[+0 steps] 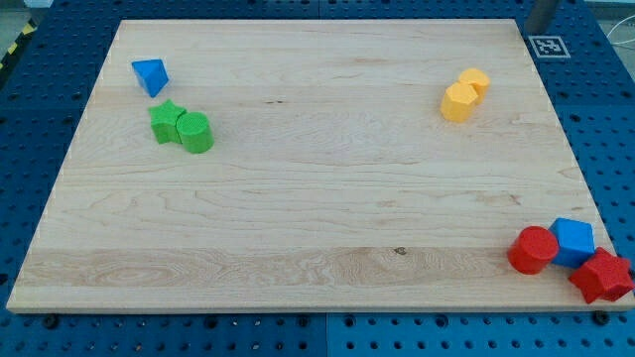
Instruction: Slide your arm to the center
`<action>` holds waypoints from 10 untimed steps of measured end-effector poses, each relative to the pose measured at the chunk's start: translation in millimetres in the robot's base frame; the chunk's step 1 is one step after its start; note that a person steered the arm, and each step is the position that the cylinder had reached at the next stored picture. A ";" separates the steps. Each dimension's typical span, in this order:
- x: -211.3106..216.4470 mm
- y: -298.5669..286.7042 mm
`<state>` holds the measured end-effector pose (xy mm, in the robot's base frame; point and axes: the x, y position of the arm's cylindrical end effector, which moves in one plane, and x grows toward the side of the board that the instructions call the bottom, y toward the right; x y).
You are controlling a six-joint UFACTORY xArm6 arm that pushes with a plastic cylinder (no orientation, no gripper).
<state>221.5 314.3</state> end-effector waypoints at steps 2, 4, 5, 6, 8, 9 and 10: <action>29.8 -1.3; 32.0 -10.9; 32.1 -10.4; 32.6 -10.4; 39.3 29.8; 39.8 31.0; 39.8 30.8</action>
<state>261.3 345.1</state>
